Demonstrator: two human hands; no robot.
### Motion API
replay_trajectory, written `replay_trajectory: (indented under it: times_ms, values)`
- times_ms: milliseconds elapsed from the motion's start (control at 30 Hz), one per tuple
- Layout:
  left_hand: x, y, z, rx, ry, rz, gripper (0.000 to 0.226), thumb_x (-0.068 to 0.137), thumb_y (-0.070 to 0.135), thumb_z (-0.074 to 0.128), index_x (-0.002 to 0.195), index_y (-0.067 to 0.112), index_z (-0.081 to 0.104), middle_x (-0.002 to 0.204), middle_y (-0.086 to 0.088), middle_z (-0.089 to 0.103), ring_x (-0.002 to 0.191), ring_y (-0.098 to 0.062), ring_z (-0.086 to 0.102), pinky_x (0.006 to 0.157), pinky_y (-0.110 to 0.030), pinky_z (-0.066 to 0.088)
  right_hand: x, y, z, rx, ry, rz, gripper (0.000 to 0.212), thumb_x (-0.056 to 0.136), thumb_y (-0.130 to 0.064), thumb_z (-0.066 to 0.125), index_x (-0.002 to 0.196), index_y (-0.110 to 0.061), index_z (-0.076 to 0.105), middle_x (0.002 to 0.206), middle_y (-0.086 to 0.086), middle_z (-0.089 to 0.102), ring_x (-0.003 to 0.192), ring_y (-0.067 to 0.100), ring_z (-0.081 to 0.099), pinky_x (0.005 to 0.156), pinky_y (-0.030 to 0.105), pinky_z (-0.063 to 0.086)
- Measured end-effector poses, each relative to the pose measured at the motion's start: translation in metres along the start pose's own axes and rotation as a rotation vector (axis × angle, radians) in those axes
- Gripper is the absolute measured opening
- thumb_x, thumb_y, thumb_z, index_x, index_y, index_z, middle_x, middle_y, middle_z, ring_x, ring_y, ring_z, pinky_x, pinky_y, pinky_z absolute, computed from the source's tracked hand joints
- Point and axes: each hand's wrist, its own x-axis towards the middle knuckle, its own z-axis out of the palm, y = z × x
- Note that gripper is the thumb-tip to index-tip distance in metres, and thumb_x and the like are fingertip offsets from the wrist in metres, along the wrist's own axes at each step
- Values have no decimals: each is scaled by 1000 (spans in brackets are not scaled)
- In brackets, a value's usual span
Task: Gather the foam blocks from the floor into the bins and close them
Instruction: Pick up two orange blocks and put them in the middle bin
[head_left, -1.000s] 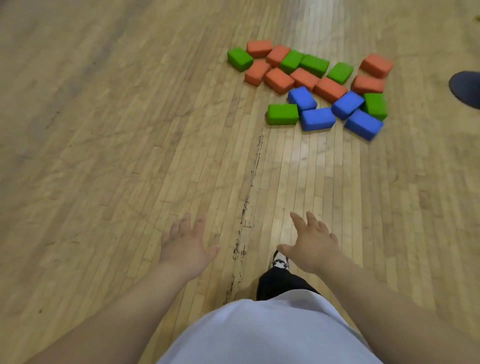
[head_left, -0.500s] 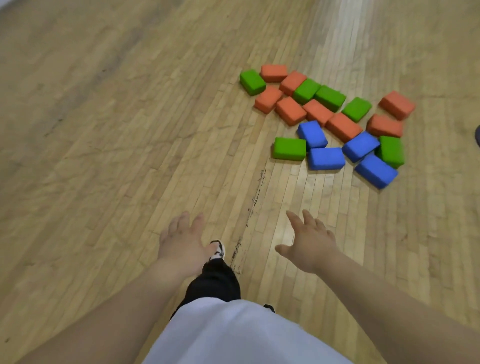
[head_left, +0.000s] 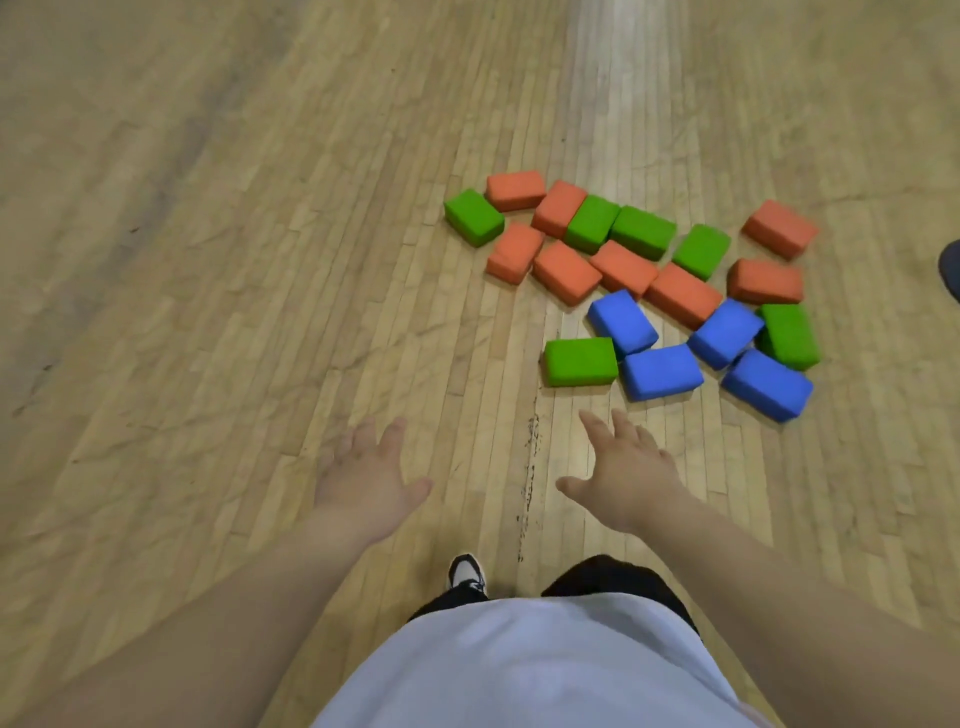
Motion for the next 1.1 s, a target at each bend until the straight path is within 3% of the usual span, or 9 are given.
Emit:
replay_trajectory:
  times_ms: [267, 567, 900, 1100]
  values:
    - [136, 18, -68, 23, 16, -14, 92, 93, 74, 44, 163, 33, 1, 171, -11, 4, 156, -33, 7, 124, -52, 16, 145, -14, -73, 50, -7, 7, 97, 87, -72, 56, 162, -38, 4, 171, 8, 4, 155, 36, 14, 120, 58, 26]
    - [317, 98, -150, -3, -31, -90, 94, 93, 73, 45, 163, 32, -2, 170, -11, 6, 156, -32, 8, 124, -51, 16, 346, 12, -187, 3, -100, -36, 99, 85, -69, 58, 162, -37, 6, 171, 8, 6, 153, 35, 16, 119, 57, 28]
    - [532, 180, -269, 74, -67, 29, 96, 92, 73, 49, 163, 33, -3, 171, -10, 5, 156, -33, 8, 124, -52, 18, 549, 24, -312, -32, -138, 5, 101, 85, -69, 61, 163, -35, 7, 171, 9, 5, 155, 36, 15, 122, 54, 24]
    - [751, 228, -299, 250, -225, 212, 98, 91, 69, 54, 163, 32, -1, 171, -11, 1, 157, -33, 6, 125, -53, 19, 708, 39, -323, 67, -257, 166, 102, 86, -66, 62, 163, -35, 4, 171, 8, 4, 154, 37, 14, 119, 53, 26]
